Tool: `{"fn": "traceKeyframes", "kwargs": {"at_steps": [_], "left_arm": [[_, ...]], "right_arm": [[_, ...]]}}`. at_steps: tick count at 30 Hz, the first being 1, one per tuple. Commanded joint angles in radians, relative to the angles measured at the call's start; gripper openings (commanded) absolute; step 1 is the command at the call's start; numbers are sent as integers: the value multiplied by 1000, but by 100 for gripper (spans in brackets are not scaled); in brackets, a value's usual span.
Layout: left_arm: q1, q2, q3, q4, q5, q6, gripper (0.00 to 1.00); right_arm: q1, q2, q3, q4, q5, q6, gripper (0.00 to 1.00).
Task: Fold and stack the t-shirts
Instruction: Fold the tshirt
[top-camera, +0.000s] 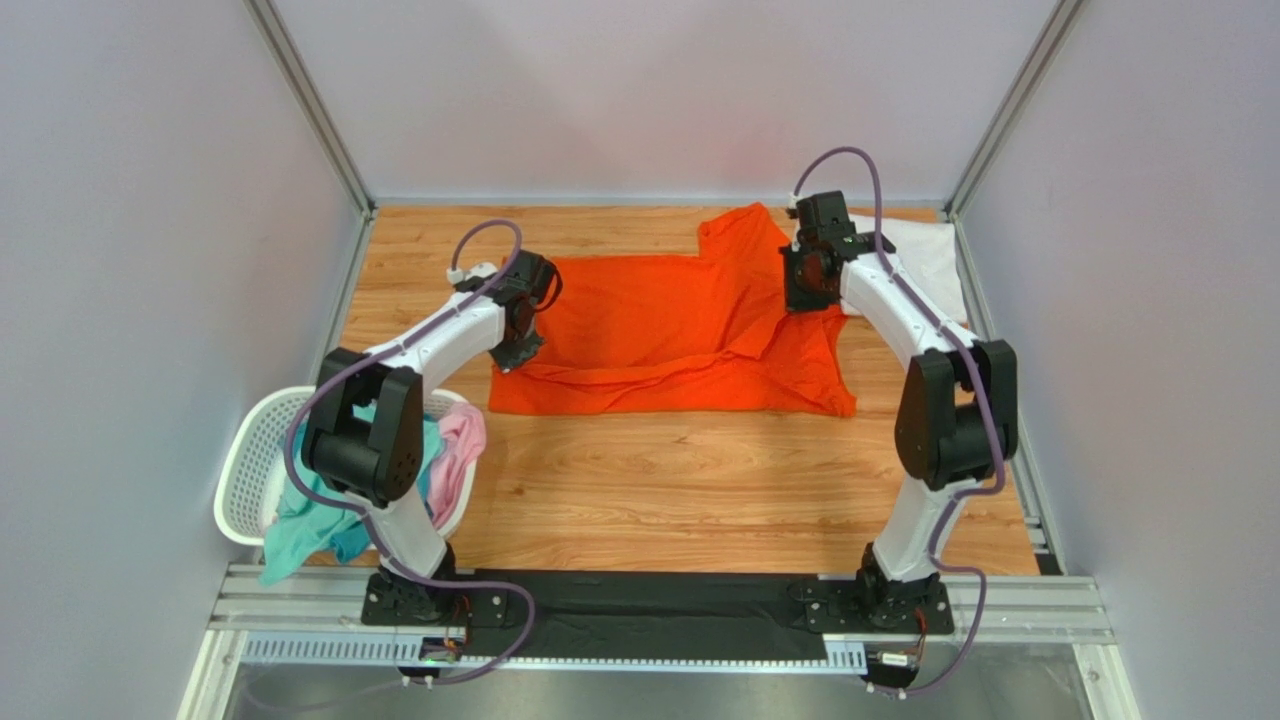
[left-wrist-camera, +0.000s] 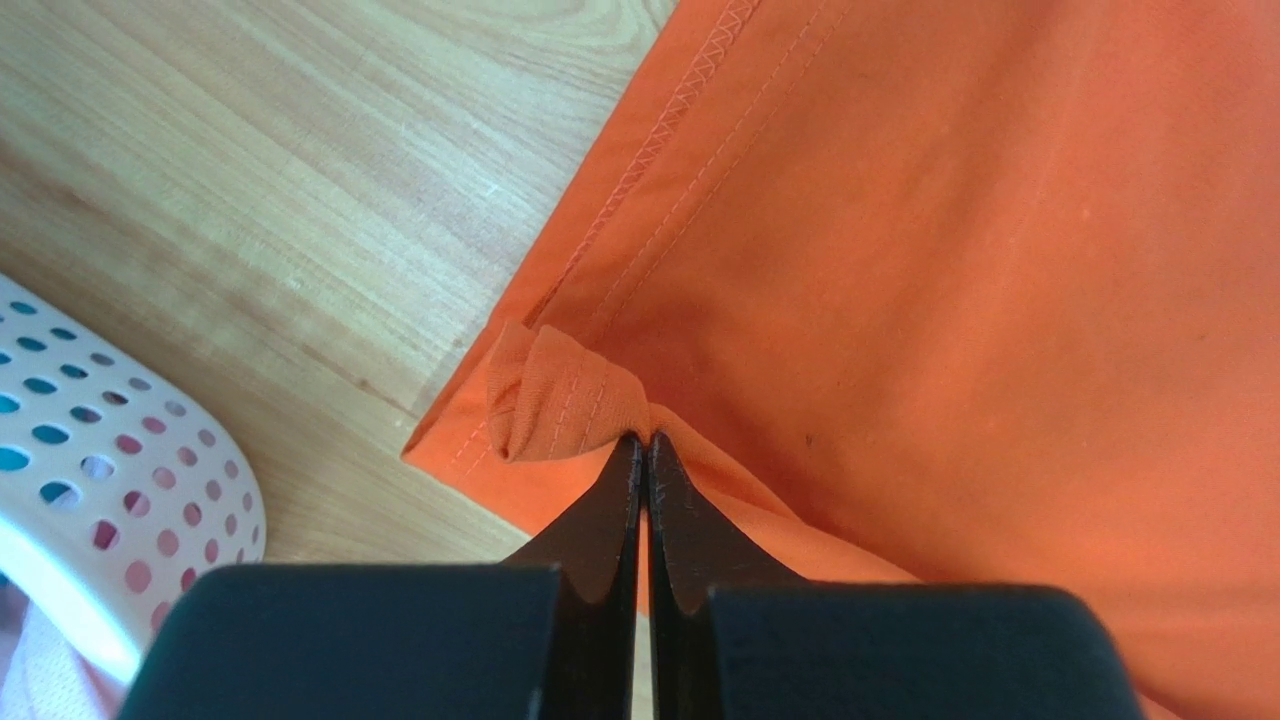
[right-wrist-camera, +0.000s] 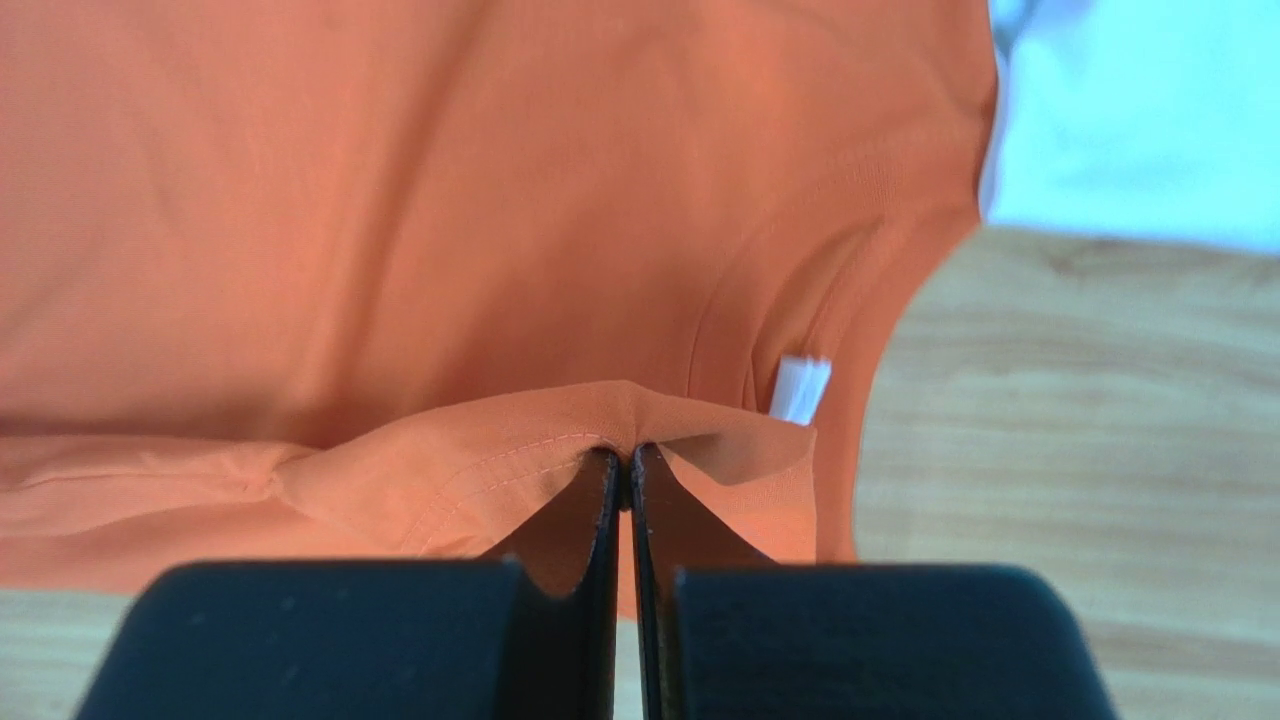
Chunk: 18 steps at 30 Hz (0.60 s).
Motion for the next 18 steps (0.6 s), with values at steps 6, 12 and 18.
{"fn": "traceKeyframes", "kwargs": {"at_steps": [6, 12, 18], "left_arm": [[24, 29, 57, 4, -3, 24, 48], [26, -60, 64, -14, 32, 44, 100], [21, -192, -50, 53, 211, 98, 100]], "right_arm": [[-9, 234, 269, -24, 45, -136, 21], [-6, 150, 275, -84, 31, -22, 100], [-4, -86, -83, 70, -304, 98, 100]]}}
